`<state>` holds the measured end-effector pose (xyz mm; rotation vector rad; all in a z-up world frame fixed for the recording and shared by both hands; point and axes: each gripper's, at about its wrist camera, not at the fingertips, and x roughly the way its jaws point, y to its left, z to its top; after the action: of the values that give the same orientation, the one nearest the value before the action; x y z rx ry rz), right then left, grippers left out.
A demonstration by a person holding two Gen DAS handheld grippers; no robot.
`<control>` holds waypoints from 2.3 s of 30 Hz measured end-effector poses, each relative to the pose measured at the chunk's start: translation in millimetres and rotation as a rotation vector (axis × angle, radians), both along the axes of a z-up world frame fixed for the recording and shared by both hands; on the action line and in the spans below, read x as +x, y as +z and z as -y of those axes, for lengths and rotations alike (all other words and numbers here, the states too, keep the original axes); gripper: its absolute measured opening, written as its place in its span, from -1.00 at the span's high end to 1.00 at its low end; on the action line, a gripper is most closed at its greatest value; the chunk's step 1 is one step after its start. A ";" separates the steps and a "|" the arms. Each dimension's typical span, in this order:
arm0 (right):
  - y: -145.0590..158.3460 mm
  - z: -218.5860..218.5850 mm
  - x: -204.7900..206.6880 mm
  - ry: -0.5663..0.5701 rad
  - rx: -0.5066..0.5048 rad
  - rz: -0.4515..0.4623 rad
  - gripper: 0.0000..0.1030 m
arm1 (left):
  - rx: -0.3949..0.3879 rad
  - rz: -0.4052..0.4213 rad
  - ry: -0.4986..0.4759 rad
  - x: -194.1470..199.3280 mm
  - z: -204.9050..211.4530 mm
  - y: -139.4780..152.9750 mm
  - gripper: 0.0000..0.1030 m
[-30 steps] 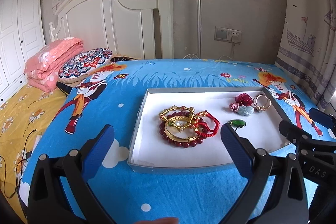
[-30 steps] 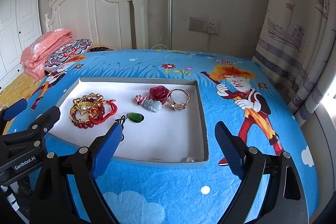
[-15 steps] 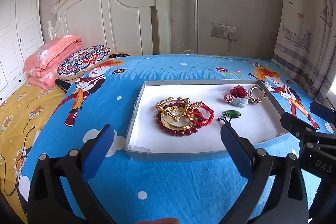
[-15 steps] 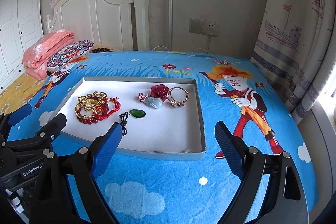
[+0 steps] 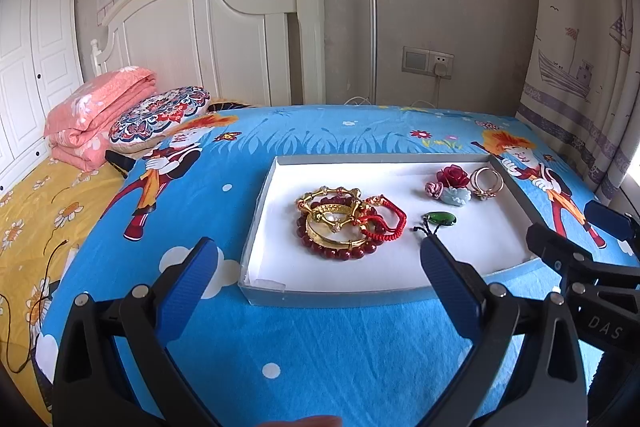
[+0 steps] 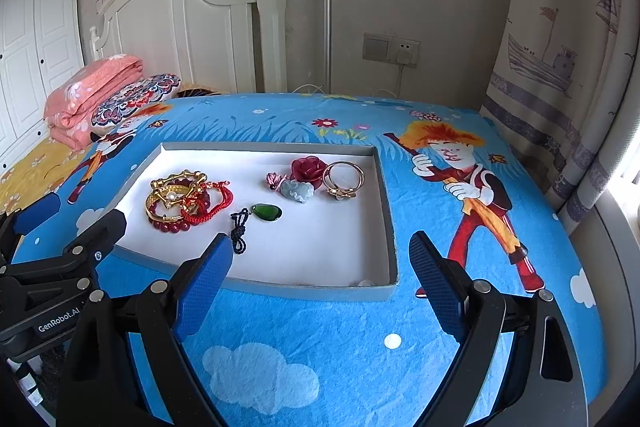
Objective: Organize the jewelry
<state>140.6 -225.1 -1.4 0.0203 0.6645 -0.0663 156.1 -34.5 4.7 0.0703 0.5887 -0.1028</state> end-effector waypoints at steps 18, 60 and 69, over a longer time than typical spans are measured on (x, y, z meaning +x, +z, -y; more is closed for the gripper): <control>-2.1 1.4 0.2 -0.002 0.005 -0.004 -0.63 | 0.000 -0.001 0.000 -2.2 -0.4 -0.3 -0.90; -2.2 0.3 -1.0 0.000 0.007 -0.006 -0.63 | -0.004 0.000 0.005 -4.0 -0.2 -0.9 -0.90; -2.4 0.5 -1.2 -0.001 0.008 -0.006 -0.63 | -0.011 -0.001 0.002 -1.8 0.4 0.8 -0.90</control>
<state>139.4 -225.6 -3.9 0.0276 0.6710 -0.0648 154.3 -34.9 5.6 0.0587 0.5893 -0.1040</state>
